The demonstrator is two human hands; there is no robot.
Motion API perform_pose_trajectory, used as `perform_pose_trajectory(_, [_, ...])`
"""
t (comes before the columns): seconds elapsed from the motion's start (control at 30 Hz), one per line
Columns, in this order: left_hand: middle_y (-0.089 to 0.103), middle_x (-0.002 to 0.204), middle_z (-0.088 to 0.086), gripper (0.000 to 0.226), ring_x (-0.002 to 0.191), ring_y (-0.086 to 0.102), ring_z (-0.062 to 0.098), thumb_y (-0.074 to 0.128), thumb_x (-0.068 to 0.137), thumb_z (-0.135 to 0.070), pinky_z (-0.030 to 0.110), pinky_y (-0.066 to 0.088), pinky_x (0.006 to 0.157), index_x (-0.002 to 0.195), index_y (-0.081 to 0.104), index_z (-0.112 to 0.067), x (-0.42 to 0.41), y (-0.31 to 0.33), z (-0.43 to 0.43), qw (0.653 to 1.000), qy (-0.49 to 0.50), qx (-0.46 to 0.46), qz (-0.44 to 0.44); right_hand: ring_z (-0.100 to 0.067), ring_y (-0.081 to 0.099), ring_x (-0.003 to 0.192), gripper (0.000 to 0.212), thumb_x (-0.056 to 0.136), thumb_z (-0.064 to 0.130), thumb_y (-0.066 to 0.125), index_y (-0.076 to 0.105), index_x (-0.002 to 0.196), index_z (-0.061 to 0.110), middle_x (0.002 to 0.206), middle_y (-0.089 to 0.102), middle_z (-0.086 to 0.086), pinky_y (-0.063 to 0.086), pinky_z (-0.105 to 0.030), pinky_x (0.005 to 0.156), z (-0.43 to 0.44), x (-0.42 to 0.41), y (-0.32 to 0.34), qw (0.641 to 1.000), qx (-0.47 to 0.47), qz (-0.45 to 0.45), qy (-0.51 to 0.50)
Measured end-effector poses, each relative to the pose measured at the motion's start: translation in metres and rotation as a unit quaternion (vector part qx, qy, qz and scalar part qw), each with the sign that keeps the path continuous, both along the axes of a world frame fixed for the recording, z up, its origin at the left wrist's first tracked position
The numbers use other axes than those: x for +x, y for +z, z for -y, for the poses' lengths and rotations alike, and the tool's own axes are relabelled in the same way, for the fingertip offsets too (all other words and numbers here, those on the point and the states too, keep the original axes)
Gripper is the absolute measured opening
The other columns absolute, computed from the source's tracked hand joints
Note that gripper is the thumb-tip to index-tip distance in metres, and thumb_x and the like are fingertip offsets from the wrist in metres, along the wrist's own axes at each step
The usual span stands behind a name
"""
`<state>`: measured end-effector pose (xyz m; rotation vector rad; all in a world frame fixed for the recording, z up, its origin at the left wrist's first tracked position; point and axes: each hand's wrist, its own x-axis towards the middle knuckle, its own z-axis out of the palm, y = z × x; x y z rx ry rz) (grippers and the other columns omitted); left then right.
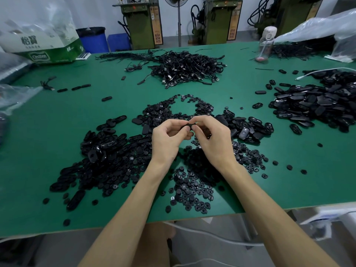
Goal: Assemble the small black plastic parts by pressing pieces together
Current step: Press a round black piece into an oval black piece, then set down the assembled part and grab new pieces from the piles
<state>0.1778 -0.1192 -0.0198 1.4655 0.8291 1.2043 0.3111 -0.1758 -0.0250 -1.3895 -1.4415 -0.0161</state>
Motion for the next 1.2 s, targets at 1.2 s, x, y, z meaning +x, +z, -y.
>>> perform_pose_trajectory(1.2, [0.060,0.111,0.009,0.016,0.109,0.053,0.032,0.062,0.103,-0.028,0.045,0.031,0.095,0.107,0.066,-0.013,-0.101,0.010,-0.058,0.762,0.207,0.149,-0.595,-0.022,0.040,0.126,0.025,0.099,0.026,0.066,0.071,0.121,0.014,0.124,0.059,-0.006,0.025,-0.019,0.098,-0.007,0.007,-0.001,0.978,-0.154,0.006,-0.141])
